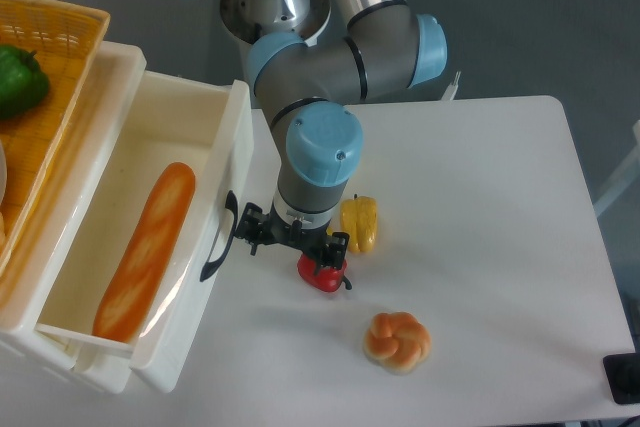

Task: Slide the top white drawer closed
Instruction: 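Push the drawer front with the gripper, sliding the drawer into the unit, then hold the gripper against the closed drawer front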

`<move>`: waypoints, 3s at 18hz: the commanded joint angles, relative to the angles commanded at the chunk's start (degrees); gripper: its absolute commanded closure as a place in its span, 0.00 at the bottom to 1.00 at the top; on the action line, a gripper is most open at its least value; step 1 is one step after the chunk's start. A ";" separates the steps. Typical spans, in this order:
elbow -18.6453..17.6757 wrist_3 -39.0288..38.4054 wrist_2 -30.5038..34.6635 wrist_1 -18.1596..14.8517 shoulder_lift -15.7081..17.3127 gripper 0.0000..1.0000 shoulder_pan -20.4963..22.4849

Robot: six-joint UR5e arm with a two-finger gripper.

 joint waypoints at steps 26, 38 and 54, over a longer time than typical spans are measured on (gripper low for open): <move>-0.26 0.09 0.61 0.00 0.70 0.00 -7.12; -0.26 -0.09 0.62 -0.09 0.88 0.00 -8.71; -0.35 -1.85 0.09 -0.88 1.23 0.00 -9.15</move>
